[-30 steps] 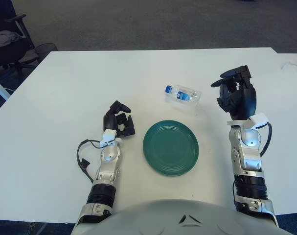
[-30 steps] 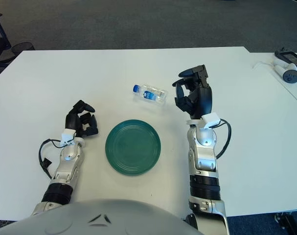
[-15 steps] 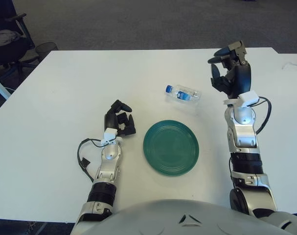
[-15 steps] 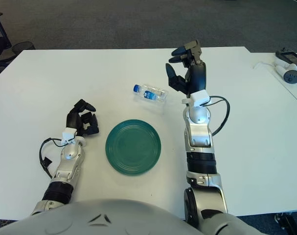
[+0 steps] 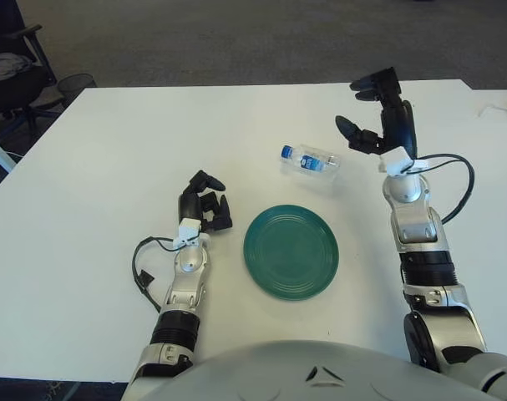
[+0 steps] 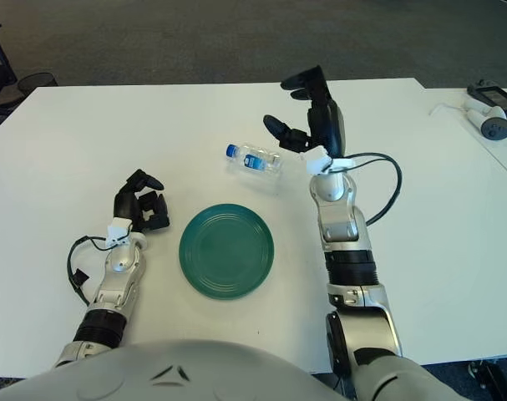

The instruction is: Put the bottle into the plate.

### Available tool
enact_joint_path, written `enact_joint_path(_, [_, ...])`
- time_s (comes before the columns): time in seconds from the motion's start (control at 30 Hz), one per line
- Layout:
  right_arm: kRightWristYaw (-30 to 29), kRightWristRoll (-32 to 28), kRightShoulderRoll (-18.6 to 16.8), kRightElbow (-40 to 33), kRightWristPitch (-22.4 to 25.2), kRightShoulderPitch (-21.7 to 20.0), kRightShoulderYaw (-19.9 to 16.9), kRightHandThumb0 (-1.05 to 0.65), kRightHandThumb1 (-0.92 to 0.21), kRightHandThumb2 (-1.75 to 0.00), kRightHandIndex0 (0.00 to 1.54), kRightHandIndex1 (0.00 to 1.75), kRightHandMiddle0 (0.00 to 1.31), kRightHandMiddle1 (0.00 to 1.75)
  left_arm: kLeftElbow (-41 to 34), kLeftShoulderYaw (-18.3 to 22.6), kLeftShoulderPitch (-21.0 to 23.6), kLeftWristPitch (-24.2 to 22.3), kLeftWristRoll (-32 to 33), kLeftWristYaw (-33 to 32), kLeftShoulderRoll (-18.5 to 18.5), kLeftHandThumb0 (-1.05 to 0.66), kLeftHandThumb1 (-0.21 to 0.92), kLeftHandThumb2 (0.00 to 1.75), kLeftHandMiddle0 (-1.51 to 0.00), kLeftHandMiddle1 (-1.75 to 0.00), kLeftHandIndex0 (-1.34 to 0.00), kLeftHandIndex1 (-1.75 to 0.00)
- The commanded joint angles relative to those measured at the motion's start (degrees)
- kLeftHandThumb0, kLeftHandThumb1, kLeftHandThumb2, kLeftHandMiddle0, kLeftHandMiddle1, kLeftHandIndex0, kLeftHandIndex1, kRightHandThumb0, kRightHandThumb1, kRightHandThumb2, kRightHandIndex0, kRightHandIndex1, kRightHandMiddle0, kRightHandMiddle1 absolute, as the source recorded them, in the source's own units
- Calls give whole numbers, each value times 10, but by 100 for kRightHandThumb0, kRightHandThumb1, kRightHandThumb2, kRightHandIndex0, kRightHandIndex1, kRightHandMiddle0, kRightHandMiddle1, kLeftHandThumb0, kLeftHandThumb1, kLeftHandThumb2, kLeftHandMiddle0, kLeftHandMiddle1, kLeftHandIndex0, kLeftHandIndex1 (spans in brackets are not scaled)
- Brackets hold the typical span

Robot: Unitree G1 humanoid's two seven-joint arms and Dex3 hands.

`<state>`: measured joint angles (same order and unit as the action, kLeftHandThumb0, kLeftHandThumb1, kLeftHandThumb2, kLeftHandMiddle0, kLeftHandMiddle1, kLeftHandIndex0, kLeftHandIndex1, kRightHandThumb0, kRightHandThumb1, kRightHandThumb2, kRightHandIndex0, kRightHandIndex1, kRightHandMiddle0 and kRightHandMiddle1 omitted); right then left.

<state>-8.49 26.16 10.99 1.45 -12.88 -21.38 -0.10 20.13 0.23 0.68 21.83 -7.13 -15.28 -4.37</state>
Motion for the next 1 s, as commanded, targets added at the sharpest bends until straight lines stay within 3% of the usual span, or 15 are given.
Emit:
enact_joint_path(0.0, [4, 24, 7, -6, 18, -23, 21, -63, -80, -58, 14, 97, 0, 106, 18, -6, -11, -26, -8, 2, -1, -57, 10, 159, -130, -175, -80, -175])
enact_joint_path(0.17, [30, 39, 13, -6, 46, -36, 47, -62, -83, -56, 13, 101, 0, 105, 20, -7, -10, -20, -8, 4, 0, -57, 10, 159, -131, -175, -80, -175])
enact_joint_path(0.47, [108, 48, 28, -41, 118, -41, 80, -59, -81, -60, 12, 76, 0, 101, 24, -8, -10, -17, -20, -7, 1, -58, 8, 160, -131, -175, -81, -175])
enact_joint_path(0.57, [79, 67, 36, 67, 103, -70, 97, -59, -80, -59, 11, 71, 0, 95, 22, -8, -11, -20, -23, -11, 1, -58, 8, 161, -131, -175, -81, -175])
enact_joint_path(0.63, [72, 78, 42, 101, 101, -79, 106, -60, -80, -59, 11, 69, 0, 90, 22, -8, -11, -20, -23, -11, 0, -58, 8, 161, -131, -175, -82, -175])
enact_joint_path(0.97, [101, 121, 83, 117, 107, -100, 143, -66, -81, -52, 3, 65, 0, 70, 22, -6, -12, -18, -11, 0, 1, -58, 9, 160, -130, -175, -80, -175])
